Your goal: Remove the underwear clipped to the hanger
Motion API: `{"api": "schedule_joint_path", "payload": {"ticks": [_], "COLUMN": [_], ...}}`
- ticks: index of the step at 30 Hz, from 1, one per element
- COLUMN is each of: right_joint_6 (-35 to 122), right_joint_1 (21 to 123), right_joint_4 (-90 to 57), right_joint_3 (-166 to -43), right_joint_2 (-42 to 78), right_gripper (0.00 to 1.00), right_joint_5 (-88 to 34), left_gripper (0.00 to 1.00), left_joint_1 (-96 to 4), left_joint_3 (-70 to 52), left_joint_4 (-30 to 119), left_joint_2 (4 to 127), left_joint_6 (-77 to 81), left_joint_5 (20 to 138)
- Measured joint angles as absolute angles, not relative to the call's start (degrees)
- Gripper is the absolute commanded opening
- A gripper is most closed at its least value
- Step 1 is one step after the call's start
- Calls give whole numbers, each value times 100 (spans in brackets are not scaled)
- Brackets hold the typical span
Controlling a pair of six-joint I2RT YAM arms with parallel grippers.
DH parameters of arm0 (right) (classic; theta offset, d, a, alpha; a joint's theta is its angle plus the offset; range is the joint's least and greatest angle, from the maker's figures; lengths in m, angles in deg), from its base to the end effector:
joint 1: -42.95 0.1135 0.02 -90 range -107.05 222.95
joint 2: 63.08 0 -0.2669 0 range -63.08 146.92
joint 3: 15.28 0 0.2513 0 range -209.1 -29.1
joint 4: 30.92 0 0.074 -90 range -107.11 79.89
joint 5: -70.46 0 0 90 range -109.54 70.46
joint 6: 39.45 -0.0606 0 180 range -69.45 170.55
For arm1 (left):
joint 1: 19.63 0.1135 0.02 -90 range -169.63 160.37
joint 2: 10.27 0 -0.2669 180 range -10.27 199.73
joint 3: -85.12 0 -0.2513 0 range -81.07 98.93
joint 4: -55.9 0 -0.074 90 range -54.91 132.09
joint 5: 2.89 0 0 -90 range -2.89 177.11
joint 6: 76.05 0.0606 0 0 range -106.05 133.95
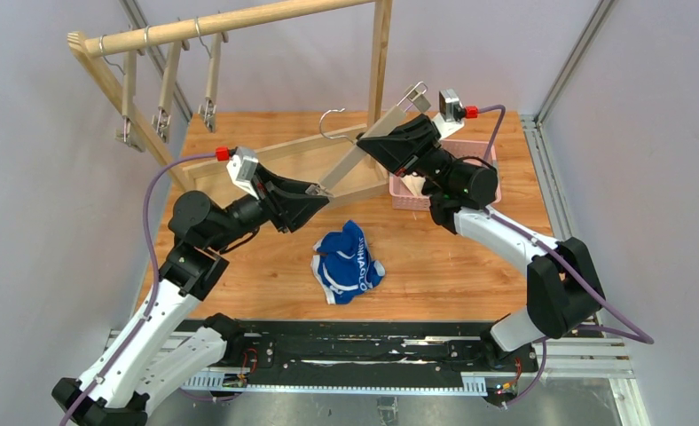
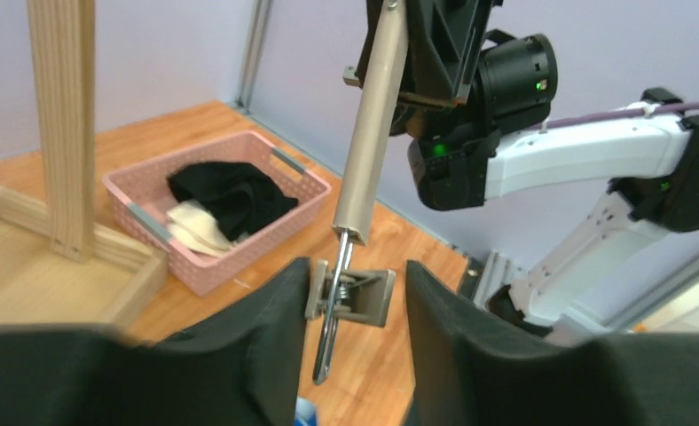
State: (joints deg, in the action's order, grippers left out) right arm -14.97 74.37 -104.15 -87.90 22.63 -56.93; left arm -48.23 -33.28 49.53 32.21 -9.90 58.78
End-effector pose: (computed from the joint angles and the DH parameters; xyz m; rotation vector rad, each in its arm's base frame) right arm 0.2416 0.1907 0.4287 -0.5326 0.7688 1.7551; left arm 0.1485 -0.1137 0.4042 0.4985 1.3767 -1.0883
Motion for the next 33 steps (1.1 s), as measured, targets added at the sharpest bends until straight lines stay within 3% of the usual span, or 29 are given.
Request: {"api": "schedule_joint_path", "payload": {"ticks": [5,11,22,28,33], "right_joint_6": [-1386,-1375,-1375,-1375,-1372], "right_joint_1": [7437,7439,7459,7489,7559], "right_joint_4": [-10417,-10420,-10409,-10409,-10402], "right_joint_3": [-8790,-8790,-8790,-8790,-8790], "right_joint_2": [2263,2263,2252,2206,2197], "right_gripper": [0,0,1,1,1], "right_joint_5": [-5759,-5794,-5899,-5916,-5923], "left_gripper": [59,52,53,42,40], "left_joint_1": [-4827,-4827,-4827,-4827,-4827], "left_joint_3": [-3273,-2901,-2641,-2617,-2604], "left_joint_4": [4905,4931,4914,4924,4927], "left_joint_2": [3232,3308,3883,3903,3931], "left_joint_6": [-1030,-1025,-903,-866,-835], "left_joint_5": [5941,5926,5779,5755,5720]}}
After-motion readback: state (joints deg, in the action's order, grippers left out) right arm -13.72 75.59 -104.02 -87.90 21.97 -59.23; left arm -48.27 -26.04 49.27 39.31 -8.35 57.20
